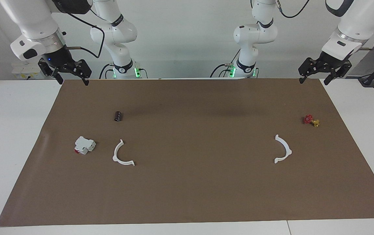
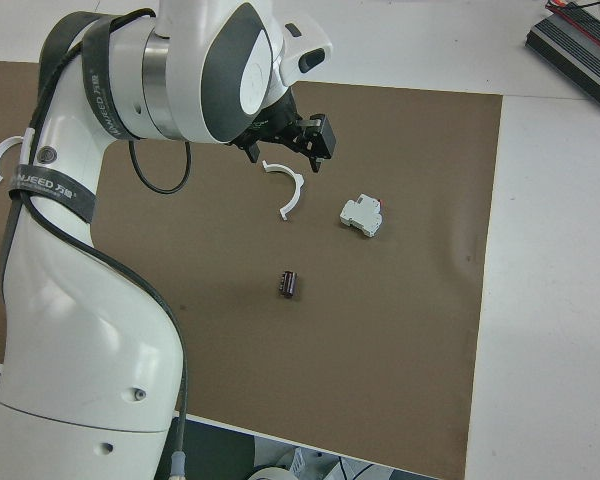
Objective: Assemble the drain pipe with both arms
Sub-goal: 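Move the right gripper toward the white clamp half nearest it, then grasp the white clamp half with the right gripper, then carry the clamp half to the table center with the right gripper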
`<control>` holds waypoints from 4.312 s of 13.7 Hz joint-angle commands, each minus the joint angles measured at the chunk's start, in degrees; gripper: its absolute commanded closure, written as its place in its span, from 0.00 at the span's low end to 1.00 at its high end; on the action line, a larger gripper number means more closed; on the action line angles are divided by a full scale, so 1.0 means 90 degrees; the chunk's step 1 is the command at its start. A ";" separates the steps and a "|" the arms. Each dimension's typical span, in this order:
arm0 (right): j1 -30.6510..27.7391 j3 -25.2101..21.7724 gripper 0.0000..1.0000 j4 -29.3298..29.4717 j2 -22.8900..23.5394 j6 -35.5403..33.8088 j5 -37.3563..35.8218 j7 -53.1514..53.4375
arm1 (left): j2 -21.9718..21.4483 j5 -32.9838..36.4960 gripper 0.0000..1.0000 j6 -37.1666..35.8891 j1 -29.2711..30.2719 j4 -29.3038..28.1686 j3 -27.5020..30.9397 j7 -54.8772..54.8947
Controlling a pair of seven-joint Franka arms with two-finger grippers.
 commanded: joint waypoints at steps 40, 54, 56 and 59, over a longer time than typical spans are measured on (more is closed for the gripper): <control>0.0271 0.0276 1.00 -0.1425 0.3359 0.5714 0.1160 -0.5162 | -0.0133 0.0025 0.00 -0.0053 0.0057 -0.0110 -0.0034 -0.0057; 0.2731 0.0295 1.00 -0.0985 0.3085 0.5156 0.0253 0.1116 | -0.0143 0.0025 0.00 -0.0052 0.0057 -0.0110 -0.0043 -0.0048; 0.2946 0.0296 1.00 -0.1073 0.3095 0.5215 0.0203 0.1447 | -0.0133 0.0025 0.00 -0.0043 0.0057 -0.0110 -0.0034 -0.0048; 0.3083 0.0296 1.00 -0.1093 0.3222 0.5323 0.0193 0.1829 | -0.0162 0.0025 0.00 -0.0227 0.0057 -0.0120 -0.0043 -0.0047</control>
